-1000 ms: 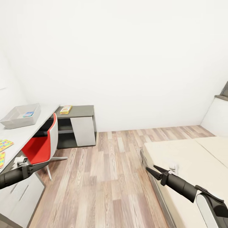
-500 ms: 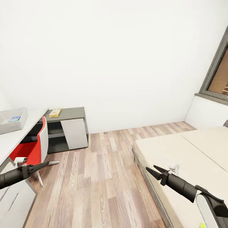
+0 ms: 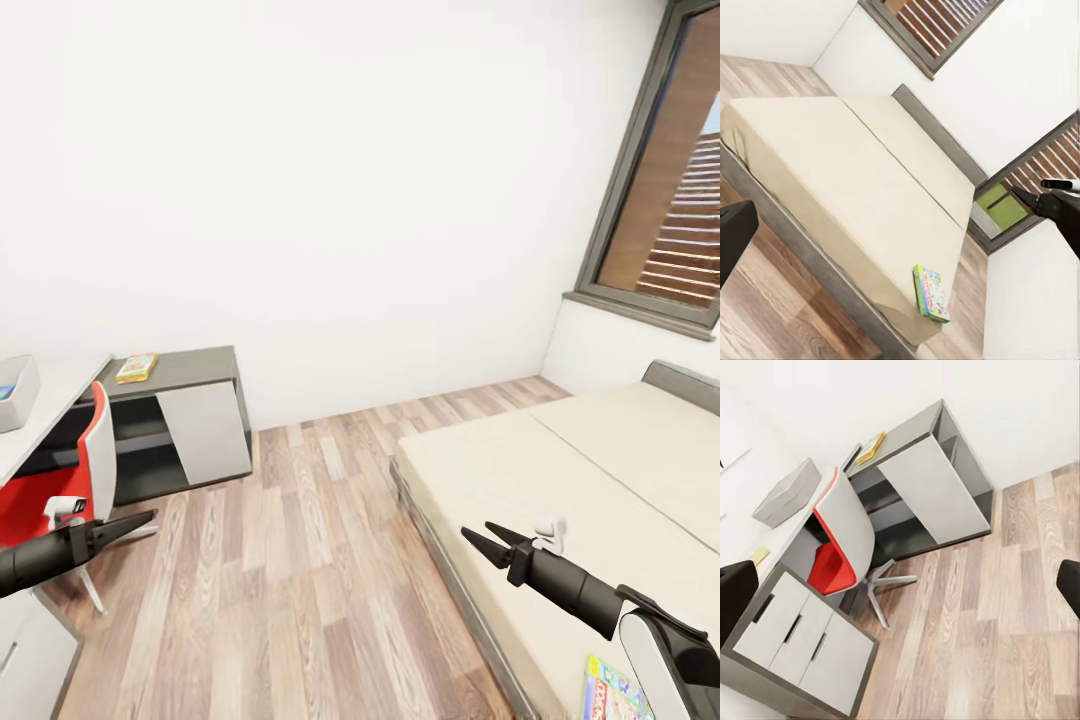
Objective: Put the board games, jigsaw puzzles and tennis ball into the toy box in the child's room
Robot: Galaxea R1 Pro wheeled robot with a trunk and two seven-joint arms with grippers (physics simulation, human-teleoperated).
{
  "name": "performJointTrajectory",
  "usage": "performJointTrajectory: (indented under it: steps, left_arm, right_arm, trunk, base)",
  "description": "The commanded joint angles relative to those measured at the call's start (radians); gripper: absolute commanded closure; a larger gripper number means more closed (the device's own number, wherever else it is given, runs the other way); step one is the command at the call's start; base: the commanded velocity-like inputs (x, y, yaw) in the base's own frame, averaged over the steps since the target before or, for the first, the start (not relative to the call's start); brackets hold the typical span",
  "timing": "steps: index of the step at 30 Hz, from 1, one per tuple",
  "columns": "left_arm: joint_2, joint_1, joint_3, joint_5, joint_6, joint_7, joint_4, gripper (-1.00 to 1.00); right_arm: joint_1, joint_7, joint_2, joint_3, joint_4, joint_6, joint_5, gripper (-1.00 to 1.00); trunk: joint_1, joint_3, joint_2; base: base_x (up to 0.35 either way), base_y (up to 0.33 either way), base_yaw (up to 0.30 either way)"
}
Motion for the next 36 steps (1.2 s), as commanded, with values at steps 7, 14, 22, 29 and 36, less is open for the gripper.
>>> performJointTrajectory:
  steps: [7,14,22,29,36]
  left_arm:
    - [0.0,0.0,0.0,0.001,0.011,-0.003,0.0,-1.0]
    - [0.0,0.0,0.0,0.001,0.011,-0.003,0.0,-1.0]
    - [0.0,0.0,0.0,0.001,0.011,-0.003,0.0,-1.0]
    - [0.0,0.0,0.0,0.001,0.011,-0.003,0.0,-1.0]
    - [0.0,0.0,0.0,0.001,0.011,-0.003,0.0,-1.0]
  right_arm:
    - [-0.001,0.001,0.0,-0.001,0.0,0.007,-0.006,-1.0]
    - [-0.001,0.001,0.0,-0.001,0.001,0.007,-0.005,-1.0]
    - [-0.001,0.001,0.0,-0.001,0.001,0.007,-0.004,-1.0]
    - [-0.001,0.001,0.0,-0.001,0.001,0.007,-0.003,-1.0]
    - [-0.001,0.001,0.0,-0.002,0.002,0.007,-0.003,-1.0]
  trunk:
    - [0.001,0.006,-0.002]
    - [0.001,0.014,-0.002]
    - [0.001,0.023,-0.002]
    - [0.001,0.031,-0.002]
    - [0.001,0.039,-0.002]
  base:
    - [-0.123,0.075,-0.219]
    - [-0.114,0.053,-0.219]
    - [-0.08,0.008,-0.219]
    - [-0.072,0.001,-0.219]
    - [-0.072,0.027,-0.219]
